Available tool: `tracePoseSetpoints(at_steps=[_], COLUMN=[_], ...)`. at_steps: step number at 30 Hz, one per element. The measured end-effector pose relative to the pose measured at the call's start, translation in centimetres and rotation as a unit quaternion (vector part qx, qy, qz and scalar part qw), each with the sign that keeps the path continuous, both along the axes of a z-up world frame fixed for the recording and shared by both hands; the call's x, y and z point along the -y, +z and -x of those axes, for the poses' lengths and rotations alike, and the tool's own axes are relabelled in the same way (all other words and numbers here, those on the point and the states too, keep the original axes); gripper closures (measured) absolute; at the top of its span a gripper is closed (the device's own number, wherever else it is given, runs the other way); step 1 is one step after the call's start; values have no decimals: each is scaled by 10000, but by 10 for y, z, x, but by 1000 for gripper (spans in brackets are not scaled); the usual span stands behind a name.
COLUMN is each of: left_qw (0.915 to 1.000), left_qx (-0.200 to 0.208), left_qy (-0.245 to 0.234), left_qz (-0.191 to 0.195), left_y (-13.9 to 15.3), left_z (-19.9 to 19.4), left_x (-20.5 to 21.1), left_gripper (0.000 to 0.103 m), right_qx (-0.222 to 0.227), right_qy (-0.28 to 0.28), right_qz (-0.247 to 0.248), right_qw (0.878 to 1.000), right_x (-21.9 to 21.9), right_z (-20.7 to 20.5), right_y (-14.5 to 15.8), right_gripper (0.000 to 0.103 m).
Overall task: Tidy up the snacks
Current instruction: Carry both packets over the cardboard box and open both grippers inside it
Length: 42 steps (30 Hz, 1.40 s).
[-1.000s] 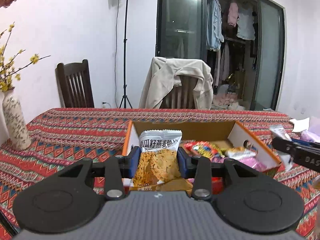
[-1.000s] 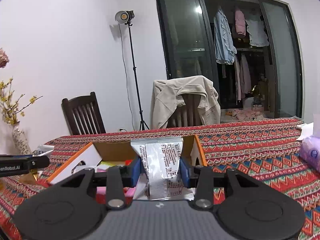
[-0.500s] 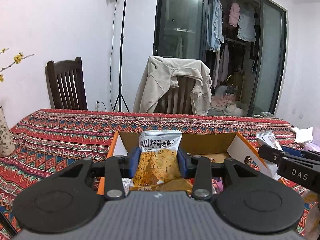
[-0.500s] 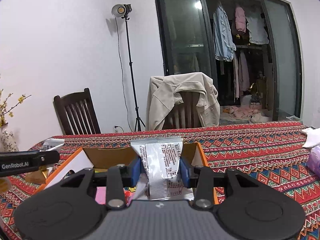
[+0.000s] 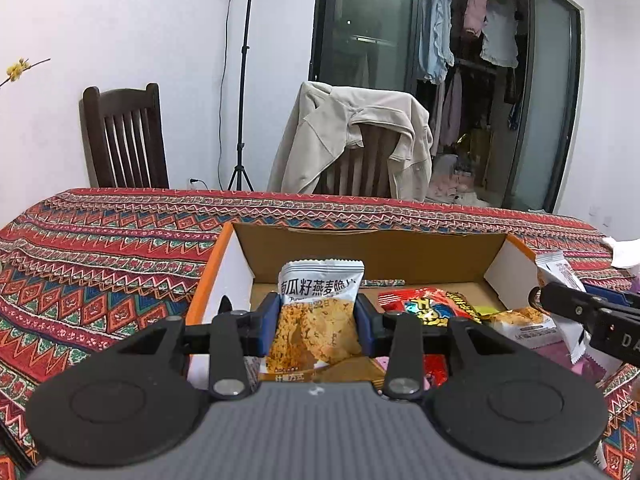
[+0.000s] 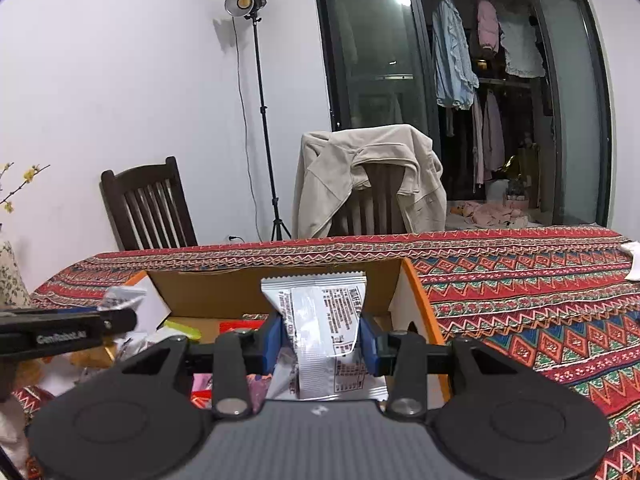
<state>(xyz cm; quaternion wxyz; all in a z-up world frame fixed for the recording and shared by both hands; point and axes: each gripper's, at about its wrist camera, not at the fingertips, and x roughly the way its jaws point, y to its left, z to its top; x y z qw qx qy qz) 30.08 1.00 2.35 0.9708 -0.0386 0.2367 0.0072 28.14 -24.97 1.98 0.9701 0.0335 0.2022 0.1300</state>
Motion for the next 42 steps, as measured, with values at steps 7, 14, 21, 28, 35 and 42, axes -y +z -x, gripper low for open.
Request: tracePoseSetpoints(at_steps=[7,14,21,28,35,42], left_qw=[9994,9977,9980,9980,9983,9975], left_qx=[255,594,558,568,498,600], left_qy=[105,256,235,166,130,231], left_qz=[204,218,189,226,282,290], left_y=[-4,-5,-9,-12,-14,-8], left_z=[8,20,19,20,19,21], left_x=[-7,-11,-11,-14,-14,-14], left_gripper=[31,0,0,0,0,0], right_qx=[-104,-18,268,214,258,337], right_qy=[-90,-89,-257,-355,-323,-250], right_qz=[181,-157,-302,-153,-135,-75], right_qw=[9997,9998,9989,9990,9991,9991], right_x=[-4,7,18,16,13,11], right_z=[0,6,16,13,14,16], right_y=[-13,-17,-18,-25,-25,-20], right_gripper=[36,5,0,0,0,0])
